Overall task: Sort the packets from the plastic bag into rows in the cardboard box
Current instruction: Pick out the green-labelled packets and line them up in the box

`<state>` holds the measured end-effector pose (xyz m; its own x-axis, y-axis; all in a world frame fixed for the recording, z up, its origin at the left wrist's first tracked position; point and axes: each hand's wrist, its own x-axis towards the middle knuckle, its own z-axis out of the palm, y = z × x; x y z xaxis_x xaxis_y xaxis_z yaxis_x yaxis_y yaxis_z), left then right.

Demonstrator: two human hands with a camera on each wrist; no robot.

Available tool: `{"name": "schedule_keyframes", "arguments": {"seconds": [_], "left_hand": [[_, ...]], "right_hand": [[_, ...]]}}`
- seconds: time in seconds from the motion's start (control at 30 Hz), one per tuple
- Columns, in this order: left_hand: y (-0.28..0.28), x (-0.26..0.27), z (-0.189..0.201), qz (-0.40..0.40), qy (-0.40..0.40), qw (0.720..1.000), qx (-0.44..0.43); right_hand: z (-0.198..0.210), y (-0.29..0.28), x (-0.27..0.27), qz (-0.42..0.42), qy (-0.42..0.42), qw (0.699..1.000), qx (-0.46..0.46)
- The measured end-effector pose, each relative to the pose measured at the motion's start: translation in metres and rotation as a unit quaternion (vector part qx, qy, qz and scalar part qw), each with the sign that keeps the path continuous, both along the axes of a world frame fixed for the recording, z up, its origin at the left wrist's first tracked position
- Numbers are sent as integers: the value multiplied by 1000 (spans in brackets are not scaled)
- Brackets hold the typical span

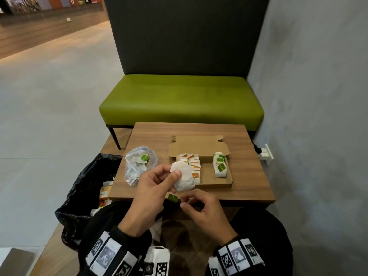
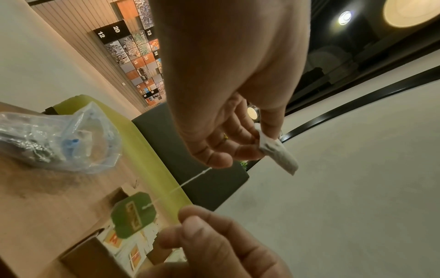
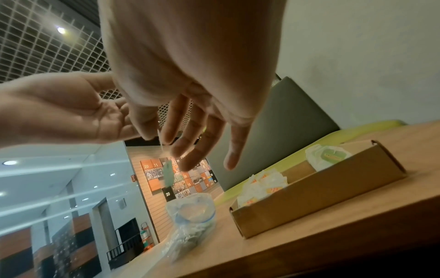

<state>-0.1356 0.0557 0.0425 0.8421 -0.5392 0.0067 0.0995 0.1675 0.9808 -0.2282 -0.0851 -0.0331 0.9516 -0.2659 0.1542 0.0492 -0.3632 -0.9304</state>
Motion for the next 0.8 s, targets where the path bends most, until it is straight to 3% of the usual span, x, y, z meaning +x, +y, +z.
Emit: {"name": "schedule_keyframes", "arguments": {"seconds": [0.23, 0.37, 0.53, 0.7, 0.8], "left_hand": [[1, -4, 7, -13, 5, 1000, -12], [1, -5, 12, -17, 14, 1000, -20], [3, -5, 11, -17, 25, 999, -28], [8, -2, 10, -33, 41, 998, -35], [11, -1, 12, -26, 44, 998, -32]], "right_hand": [[-16, 4, 15, -36, 27, 998, -54], [-24, 7, 23, -84, -6, 991, -100], [-22, 17, 23, -49, 11, 995, -88], [-24, 26, 25, -67, -6, 996, -63], [-19, 23, 21, -120, -14, 991, -63]]}}
